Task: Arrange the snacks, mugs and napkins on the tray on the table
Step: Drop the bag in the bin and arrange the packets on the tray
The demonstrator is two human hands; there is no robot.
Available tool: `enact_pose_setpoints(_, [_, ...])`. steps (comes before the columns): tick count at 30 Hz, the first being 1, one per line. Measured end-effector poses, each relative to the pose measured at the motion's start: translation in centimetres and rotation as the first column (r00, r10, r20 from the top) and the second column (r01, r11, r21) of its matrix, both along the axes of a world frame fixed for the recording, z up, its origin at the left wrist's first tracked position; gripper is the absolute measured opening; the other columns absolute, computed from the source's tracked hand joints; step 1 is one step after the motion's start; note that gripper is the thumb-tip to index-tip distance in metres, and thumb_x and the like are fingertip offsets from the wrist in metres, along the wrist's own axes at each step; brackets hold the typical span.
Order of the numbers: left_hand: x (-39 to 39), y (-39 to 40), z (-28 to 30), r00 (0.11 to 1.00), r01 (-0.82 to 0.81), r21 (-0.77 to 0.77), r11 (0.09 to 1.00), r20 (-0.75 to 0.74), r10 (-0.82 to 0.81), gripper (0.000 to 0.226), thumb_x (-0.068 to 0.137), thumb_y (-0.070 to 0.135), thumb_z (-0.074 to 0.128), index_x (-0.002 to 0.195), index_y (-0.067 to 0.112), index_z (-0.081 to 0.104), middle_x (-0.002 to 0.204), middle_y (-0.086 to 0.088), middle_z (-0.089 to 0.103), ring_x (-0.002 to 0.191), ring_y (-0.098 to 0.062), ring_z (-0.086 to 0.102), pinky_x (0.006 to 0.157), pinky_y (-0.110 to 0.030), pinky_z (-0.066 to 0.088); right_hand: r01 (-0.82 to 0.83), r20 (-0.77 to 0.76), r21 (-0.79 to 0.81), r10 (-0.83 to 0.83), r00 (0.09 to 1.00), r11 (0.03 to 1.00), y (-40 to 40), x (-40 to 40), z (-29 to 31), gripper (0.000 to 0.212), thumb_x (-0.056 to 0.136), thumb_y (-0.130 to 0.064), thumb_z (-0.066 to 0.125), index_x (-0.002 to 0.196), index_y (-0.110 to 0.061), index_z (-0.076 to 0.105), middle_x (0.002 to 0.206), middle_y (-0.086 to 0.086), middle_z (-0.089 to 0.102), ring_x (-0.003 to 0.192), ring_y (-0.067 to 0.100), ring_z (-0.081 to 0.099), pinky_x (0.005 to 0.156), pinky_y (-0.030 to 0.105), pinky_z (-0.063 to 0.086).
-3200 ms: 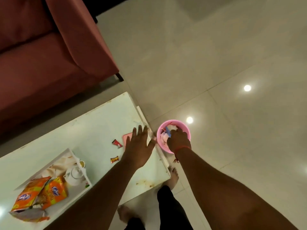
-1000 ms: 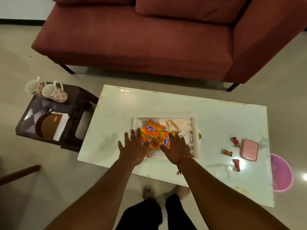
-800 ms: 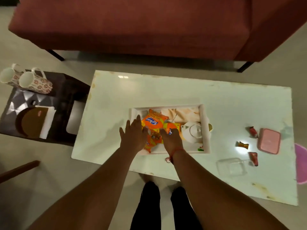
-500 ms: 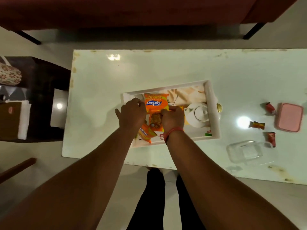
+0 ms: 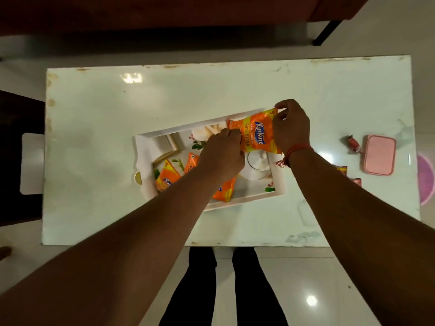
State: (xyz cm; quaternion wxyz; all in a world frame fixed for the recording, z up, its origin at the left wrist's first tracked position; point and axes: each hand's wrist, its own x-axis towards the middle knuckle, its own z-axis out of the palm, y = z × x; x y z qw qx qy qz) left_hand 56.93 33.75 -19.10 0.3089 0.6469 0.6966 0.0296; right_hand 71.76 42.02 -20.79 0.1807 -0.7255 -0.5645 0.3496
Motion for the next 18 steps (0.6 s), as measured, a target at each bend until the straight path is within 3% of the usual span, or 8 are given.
enact_pose_setpoints(3, [1.4,1.1,-1.3,0.999,0.037,-0.124,0.992,-0.031,-0.041,0.060,0.094,0.028,0.057,0.144,0.005,0.034,0.144,-0.017,0.043,0.123,-0.038,0.051,0.099,-0.044,0.043,-0.009,-0.011,-0.006,0.009,1.000,1.000,1.1,0.9,-0.7,0.031,0.090,-0.002,0.044,0.115,-0.012,0.060,0.094,0.005,0.064,0.086,0.014,0.056,0.076,0.021,0.040])
enact_pose_setpoints(6, [2.1,1.8,-2.5,0.999,0.021,-0.222,0.975,-0.043,-0.031,0.074,0.097,0.031,0.053,0.154,0.005,0.015,0.160,-0.019,0.018,0.135,-0.040,0.042,0.108,-0.047,0.040,-0.015,-0.015,0.007,0.015,1.000,1.000,1.9,1.4,-1.5,0.030,0.091,-0.004,0.043,0.115,-0.012,0.059,0.088,0.002,0.063,0.082,0.013,0.056,0.062,0.009,0.036])
enact_pose_setpoints(10, [2.9,2.0,-3.4,0.999,-0.049,-0.238,0.970,-0.025,0.044,0.077,0.097,0.031,0.053,0.155,0.006,0.009,0.164,-0.016,0.004,0.136,-0.038,0.042,0.107,-0.046,0.042,0.008,-0.027,0.015,-0.007,1.000,1.000,2.5,1.7,-2.2,0.030,0.092,-0.005,0.044,0.116,-0.015,0.058,0.089,-0.003,0.062,0.080,0.009,0.055,0.052,0.002,0.031])
enact_pose_setpoints(16, [2.9,2.7,-4.0,0.995,-0.082,-0.265,0.961,0.031,0.093,0.076,0.098,0.027,0.052,0.156,0.007,0.005,0.165,-0.010,0.000,0.142,-0.033,0.035,0.112,-0.046,0.038,0.041,-0.048,0.002,-0.041,0.998,0.999,2.6,2.2,-2.4,0.030,0.094,-0.006,0.045,0.120,-0.014,0.056,0.095,-0.003,0.062,0.085,0.009,0.057,0.061,0.003,0.035])
enact_pose_setpoints(18, [2.7,3.0,-4.0,0.991,-0.108,-0.262,0.959,0.051,0.125,0.074,0.098,0.024,0.051,0.155,0.008,0.008,0.166,-0.010,0.002,0.145,-0.031,0.031,0.114,-0.044,0.036,0.037,-0.068,0.009,-0.036,0.997,0.999,2.5,2.2,-2.0,0.030,0.094,-0.008,0.049,0.124,-0.012,0.055,0.103,0.002,0.062,0.092,0.013,0.058,0.076,0.012,0.045])
